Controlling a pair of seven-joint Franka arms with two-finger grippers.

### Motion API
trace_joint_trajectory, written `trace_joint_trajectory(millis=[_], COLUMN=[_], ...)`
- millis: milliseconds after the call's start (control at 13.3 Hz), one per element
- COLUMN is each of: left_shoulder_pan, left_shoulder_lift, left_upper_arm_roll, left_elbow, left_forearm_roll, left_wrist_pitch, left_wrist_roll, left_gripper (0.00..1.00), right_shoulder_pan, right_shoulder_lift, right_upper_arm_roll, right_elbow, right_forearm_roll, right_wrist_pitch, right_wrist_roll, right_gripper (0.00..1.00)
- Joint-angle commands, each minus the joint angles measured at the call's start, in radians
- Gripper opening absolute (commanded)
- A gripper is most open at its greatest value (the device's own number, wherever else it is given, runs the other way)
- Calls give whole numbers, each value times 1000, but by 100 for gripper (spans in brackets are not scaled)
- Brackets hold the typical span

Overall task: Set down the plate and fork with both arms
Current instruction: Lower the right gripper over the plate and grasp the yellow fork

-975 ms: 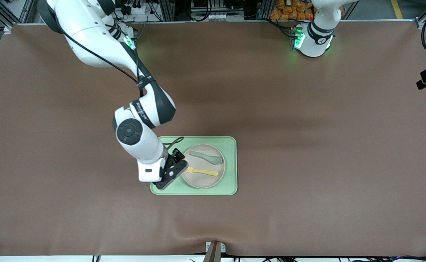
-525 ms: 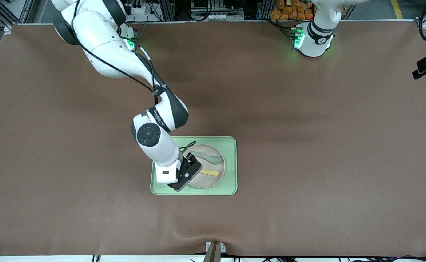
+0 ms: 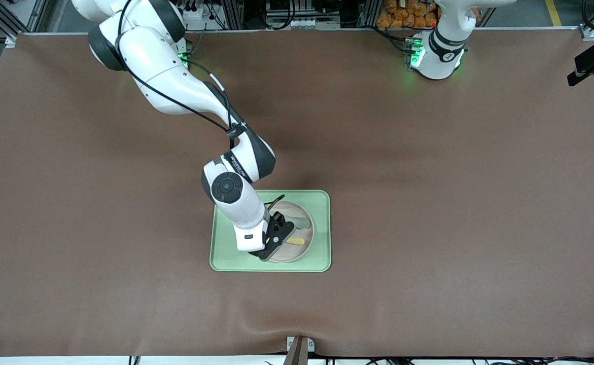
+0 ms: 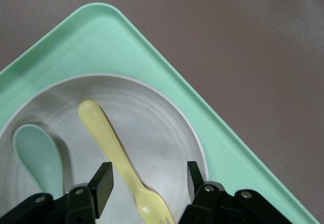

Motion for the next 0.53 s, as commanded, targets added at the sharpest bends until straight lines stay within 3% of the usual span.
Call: trace_joint_trajectory(millis=[0,450], left_shoulder_pan=[-2,-3], left_shoulder_lift=[-13,25], left_upper_arm_roll=[-17,-71], left_elbow=[-8,-11], left_forearm_roll=[-10,-4], left_wrist_pitch=[-15,43], left_wrist_roll=[24,-7], left_gripper=[100,100], right_shoulder_pan=[12,29], right_shoulder_lift=[50,55], right_upper_arm_roll=[-8,-11], right_elbow=[44,40], right_forearm_roll=[-12,-15], right_wrist_pitch=[43,44], right_wrist_roll=[8,17], right_gripper=[68,67])
